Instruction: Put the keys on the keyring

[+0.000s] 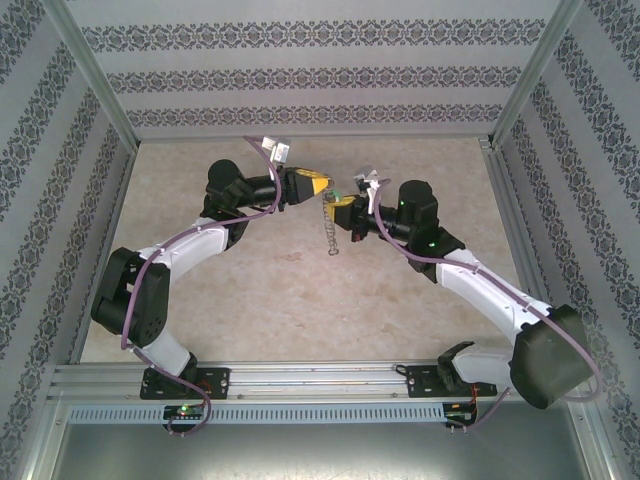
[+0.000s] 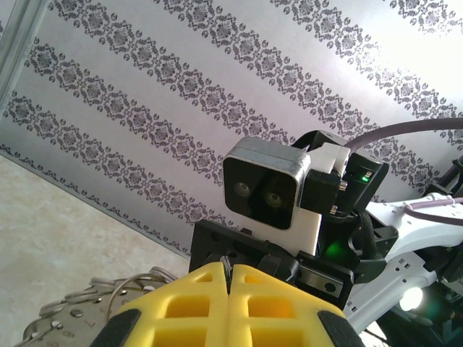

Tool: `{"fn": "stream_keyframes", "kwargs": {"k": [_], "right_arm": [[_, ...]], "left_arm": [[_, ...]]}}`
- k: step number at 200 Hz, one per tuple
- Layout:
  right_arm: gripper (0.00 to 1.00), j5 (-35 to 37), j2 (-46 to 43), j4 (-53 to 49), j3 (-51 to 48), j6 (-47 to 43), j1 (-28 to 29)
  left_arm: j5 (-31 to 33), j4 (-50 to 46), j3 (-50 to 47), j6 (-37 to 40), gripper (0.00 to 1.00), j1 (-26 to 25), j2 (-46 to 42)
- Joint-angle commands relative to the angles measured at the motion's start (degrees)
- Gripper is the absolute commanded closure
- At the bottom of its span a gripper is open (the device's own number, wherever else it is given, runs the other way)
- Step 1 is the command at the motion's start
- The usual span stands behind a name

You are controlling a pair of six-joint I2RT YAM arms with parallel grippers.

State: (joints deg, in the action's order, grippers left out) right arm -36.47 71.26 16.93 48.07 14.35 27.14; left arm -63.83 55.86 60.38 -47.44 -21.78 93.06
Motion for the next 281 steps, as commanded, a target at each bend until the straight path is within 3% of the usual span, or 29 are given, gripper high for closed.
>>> {"fn": "stream_keyframes", "kwargs": {"k": [1,50,119,281], "right_arm": [[1.00,-0.2,-1.4,-5.6,1.7,-3.0,0.0],[1.00,0.1,-1.1,-12.3,4.3,-5.6,-0.1],[1.00,2.4,0.7,-20.0,9.1,-8.8,-0.4],[1.00,5.3,3.6,-28.9,17.2,-12.0,-0.5]], "left_arm": [[-1.2,2.4,1.1,2.6,1.00,-0.5,-0.7],[-1.5,-3.4,0.6,9.9,1.00,-0.5,-1.9],[1.4,-27.1,0.9,30.5,1.00,-0.5,-7.8],[2.5,-37.4,2.4,38.6,1.00,-1.2,-8.9]]}}
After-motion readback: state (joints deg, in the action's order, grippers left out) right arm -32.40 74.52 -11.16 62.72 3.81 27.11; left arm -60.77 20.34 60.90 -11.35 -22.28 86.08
